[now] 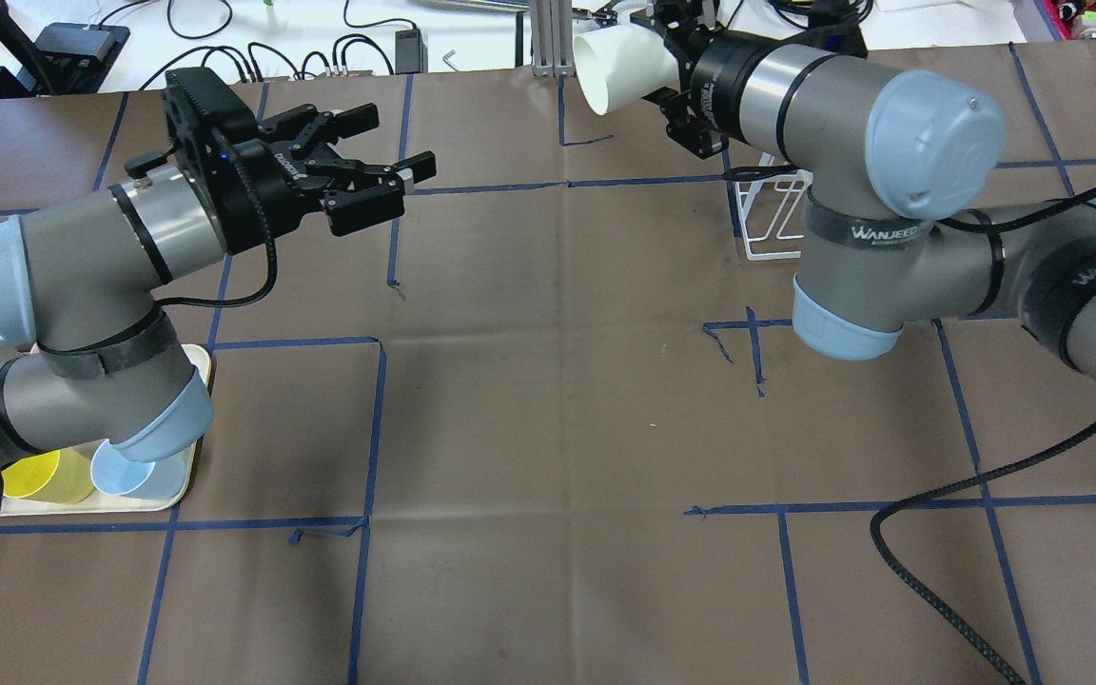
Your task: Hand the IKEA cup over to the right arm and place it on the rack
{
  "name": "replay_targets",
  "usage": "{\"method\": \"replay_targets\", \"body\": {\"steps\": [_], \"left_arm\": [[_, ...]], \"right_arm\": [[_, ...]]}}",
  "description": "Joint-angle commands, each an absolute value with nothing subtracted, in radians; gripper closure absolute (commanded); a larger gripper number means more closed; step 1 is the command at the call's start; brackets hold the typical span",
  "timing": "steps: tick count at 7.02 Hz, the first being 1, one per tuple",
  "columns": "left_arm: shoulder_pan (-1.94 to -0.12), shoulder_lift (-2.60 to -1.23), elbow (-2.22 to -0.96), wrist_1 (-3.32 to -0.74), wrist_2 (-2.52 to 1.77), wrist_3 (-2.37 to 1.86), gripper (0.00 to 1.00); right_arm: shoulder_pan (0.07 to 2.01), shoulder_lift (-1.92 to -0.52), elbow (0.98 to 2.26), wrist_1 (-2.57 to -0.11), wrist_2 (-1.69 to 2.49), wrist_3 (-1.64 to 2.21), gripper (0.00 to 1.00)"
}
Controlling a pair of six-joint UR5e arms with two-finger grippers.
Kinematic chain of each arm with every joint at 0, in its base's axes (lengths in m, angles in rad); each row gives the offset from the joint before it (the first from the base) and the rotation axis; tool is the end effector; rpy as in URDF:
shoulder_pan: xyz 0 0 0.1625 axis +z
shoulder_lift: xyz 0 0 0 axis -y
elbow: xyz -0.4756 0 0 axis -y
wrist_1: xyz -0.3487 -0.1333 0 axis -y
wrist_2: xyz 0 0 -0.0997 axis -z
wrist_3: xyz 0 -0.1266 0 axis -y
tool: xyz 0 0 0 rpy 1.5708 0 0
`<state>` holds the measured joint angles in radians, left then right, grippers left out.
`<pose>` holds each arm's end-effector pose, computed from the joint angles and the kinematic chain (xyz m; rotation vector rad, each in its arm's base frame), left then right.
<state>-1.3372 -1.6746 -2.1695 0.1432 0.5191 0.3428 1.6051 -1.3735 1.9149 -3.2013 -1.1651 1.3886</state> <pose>-0.1390 -0.4664 0.4614 -0.7534 -1.9683 1.3963 0.2017 -0.5347 0.4836 1.0911 1.7668 -0.6685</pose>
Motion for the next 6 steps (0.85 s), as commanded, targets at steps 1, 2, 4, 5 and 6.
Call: {"method": "replay_targets", "body": {"steps": [1, 2, 4, 5, 6], "left_arm": [[-1.307, -1.687, -2.136, 0.136, 0.675, 0.303, 0.01], [-1.321, -1.690, -2.094, 0.097, 0.772, 0.285, 0.01], [-1.388, -1.689, -2.050, -0.012, 0.988, 0.284, 0.01], [-1.444, -1.686, -1.984, -0.126, 1.125, 0.284, 0.01], [-1.506, -1.686, -1.891, -0.285, 1.273, 0.281, 0.01]], "right_arm": [[1.524, -1.346, 1.870, -3.200, -1.170, 1.100, 0.75], [1.508, -1.312, 1.841, -3.200, -1.175, 0.905, 0.76], [1.465, -1.243, 1.771, -3.201, -1.264, 0.565, 0.76], [1.454, -1.217, 1.747, -3.203, -1.302, 0.391, 0.76], [1.445, -1.192, 1.727, -3.235, -1.342, 0.239, 0.76]]}}
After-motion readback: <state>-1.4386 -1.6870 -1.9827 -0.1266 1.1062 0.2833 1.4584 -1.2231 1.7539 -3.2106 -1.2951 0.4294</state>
